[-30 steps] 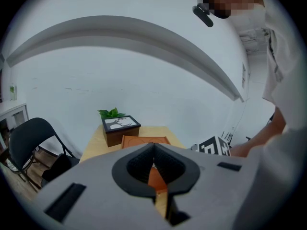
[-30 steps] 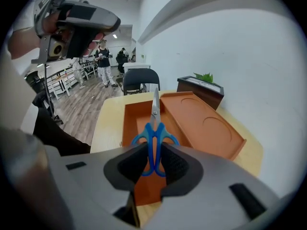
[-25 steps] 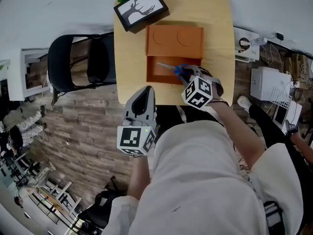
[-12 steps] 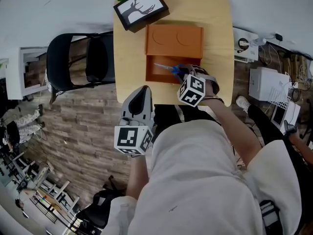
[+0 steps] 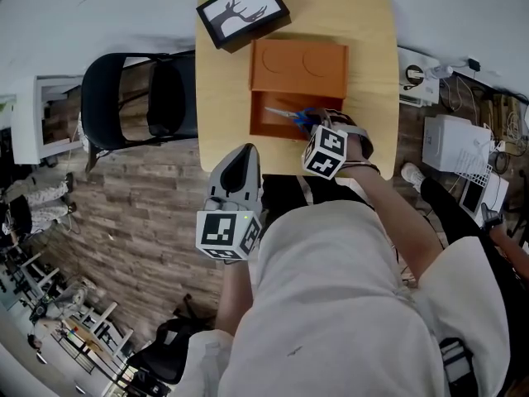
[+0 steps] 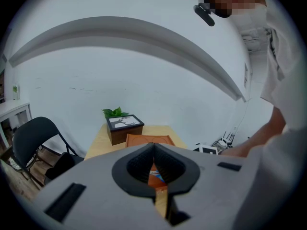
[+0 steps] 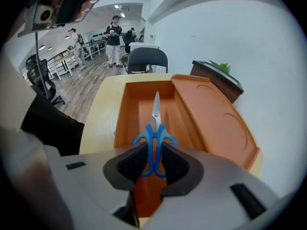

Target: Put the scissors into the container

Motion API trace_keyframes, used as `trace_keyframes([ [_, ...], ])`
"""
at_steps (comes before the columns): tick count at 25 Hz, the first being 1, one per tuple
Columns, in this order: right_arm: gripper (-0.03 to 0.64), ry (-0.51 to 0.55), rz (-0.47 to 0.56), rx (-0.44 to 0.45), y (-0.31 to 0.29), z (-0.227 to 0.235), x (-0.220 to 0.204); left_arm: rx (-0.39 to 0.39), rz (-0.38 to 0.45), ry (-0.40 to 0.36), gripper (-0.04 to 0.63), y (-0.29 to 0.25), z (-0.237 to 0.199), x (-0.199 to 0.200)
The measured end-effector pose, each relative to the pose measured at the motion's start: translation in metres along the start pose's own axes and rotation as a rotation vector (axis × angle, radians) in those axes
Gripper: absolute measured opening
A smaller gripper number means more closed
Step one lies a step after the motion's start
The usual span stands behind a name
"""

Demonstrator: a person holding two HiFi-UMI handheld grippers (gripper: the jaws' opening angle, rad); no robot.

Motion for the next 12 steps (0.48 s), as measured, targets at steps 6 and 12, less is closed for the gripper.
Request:
trace_keyframes([
  [6, 0.091, 0.019, -0.013, 0.001, -0.0014, -0.0028, -0.0017, 0.006, 0.002, 0.0, 0.008, 0.0012, -0.0009, -0.0005],
  [12, 0.083, 0.016, 0.002, 0.0, -0.0007, -0.0014, -0.0009, 0.013, 0.0, 0.001, 0.008, 0.0, -0.0016, -0.0016],
])
Point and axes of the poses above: the fingertips, and each gripper's own axes: y backward along the fingers, z to its right, x out of its top, the point moved 3 cm from there along y, backward along the fingers, and after that the axes turned 2 degrees about -y, right-handed, at the moved point
